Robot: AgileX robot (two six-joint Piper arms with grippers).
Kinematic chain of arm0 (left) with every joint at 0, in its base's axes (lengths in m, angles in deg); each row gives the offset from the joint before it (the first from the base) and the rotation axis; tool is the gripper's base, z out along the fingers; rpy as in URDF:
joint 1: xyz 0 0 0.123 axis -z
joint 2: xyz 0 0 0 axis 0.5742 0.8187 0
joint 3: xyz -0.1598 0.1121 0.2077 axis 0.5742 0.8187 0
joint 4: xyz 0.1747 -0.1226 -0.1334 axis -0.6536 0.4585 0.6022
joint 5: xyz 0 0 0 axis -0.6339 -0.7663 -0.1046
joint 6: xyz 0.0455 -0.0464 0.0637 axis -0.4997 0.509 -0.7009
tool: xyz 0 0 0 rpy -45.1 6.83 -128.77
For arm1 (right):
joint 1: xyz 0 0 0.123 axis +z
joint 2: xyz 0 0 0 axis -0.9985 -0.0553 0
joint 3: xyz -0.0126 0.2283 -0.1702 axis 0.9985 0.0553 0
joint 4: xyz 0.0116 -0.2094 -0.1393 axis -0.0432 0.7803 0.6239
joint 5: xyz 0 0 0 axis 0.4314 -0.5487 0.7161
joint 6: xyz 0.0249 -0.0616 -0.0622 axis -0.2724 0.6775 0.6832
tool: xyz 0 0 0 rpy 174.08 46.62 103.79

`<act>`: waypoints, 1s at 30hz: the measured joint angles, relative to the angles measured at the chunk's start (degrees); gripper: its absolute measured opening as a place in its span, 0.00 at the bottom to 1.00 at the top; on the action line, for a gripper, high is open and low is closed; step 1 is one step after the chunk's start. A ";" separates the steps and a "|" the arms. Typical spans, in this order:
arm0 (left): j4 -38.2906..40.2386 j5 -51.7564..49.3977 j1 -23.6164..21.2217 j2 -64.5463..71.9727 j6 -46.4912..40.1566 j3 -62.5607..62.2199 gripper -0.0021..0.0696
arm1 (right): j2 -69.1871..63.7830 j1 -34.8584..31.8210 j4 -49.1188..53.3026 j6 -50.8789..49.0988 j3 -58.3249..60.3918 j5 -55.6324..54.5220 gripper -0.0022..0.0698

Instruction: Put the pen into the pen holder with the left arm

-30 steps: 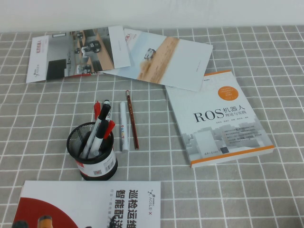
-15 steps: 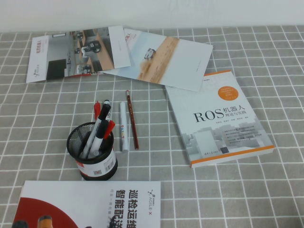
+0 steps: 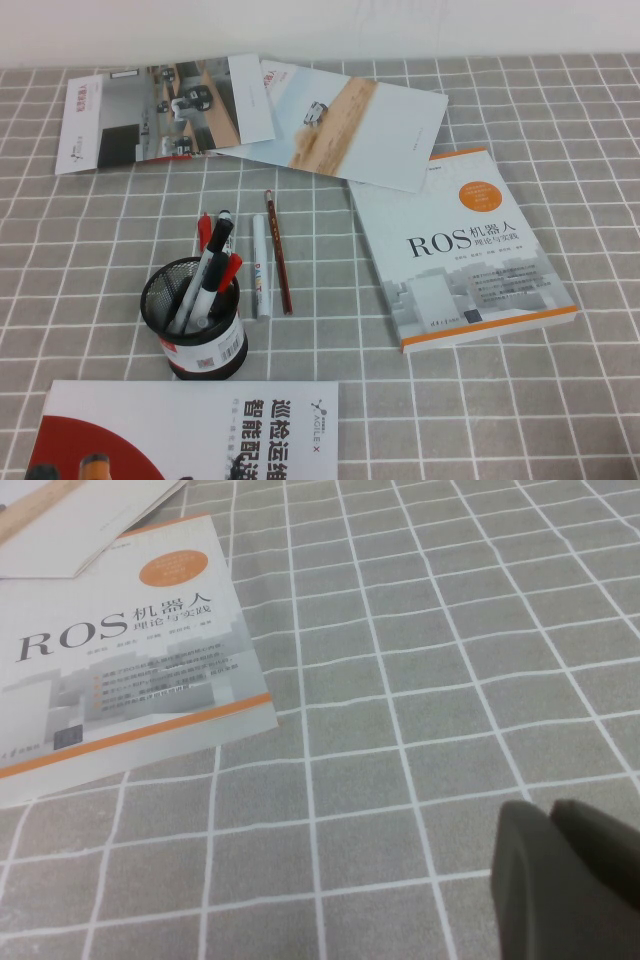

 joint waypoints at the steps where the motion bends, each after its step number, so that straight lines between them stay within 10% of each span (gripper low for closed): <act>1: 0.00 0.25 0.00 0.00 -0.01 0.00 0.03 | 0.00 0.00 0.00 0.00 0.00 0.00 0.01; 17: -1.50 -17.39 0.00 20.98 0.05 -19.97 0.03 | 0.00 0.00 0.00 0.00 0.00 0.00 0.01; 30: 3.11 -40.83 0.00 52.04 -19.46 -49.76 0.03 | 0.00 0.00 0.00 0.00 0.00 0.00 0.01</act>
